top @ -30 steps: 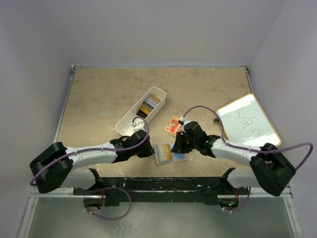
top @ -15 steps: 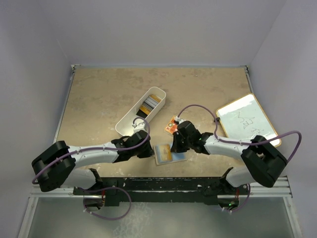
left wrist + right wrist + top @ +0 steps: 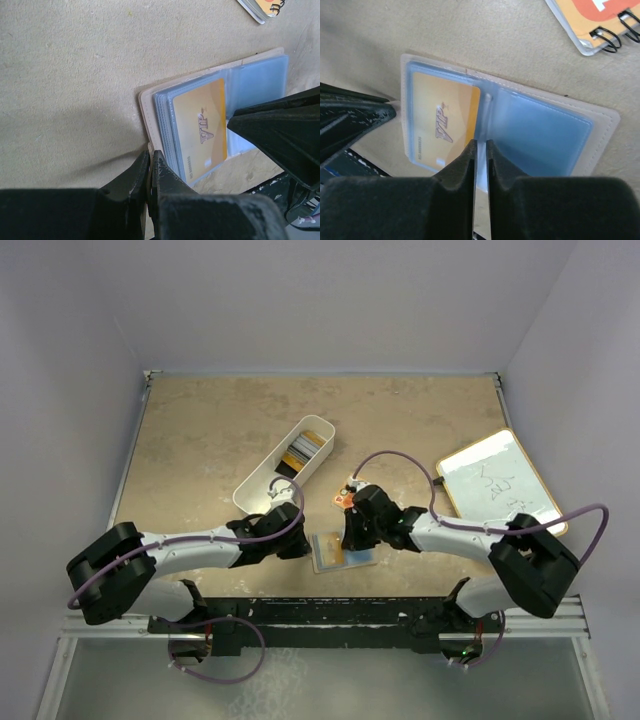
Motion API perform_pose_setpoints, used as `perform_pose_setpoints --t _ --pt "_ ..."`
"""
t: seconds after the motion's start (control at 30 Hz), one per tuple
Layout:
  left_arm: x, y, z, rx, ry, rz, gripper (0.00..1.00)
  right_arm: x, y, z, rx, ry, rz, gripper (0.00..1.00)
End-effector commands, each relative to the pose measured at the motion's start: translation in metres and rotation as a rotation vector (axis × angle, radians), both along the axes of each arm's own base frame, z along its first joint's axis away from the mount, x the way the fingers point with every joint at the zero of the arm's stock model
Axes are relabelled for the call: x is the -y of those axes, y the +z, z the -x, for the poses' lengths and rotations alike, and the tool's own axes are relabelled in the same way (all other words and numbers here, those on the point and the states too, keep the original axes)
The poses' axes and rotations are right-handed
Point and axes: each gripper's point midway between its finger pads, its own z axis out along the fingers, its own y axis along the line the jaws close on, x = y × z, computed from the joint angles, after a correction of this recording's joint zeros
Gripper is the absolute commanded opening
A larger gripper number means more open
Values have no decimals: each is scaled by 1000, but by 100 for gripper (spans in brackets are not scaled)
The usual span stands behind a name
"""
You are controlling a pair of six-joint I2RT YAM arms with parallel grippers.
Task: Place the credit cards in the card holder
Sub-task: Insert the credit card into the card holder, then close the card holder at the center of the board.
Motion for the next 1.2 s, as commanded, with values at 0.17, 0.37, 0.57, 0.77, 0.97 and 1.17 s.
perform_pose_setpoints --t 0.17,0.37,0.57,0.77,0.97,1.17 --pt "8 12 -11 45 2 17 0 22 42 -9 113 -55 33 54" --pt "4 9 -11 47 8 -4 0 49 36 -13 101 -127 64 73" --pt "5 8 -11 47 -2 -4 0 52 23 -11 43 -136 -49 92" --pt "6 6 -11 45 -6 -4 0 47 8 0 -8 -131 -104 90" --pt "9 2 -12 43 -8 -6 0 30 14 4 -22 -85 -208 88" --pt "13 1 -12 36 -23 -7 0 12 51 4 15 -48 -355 84"
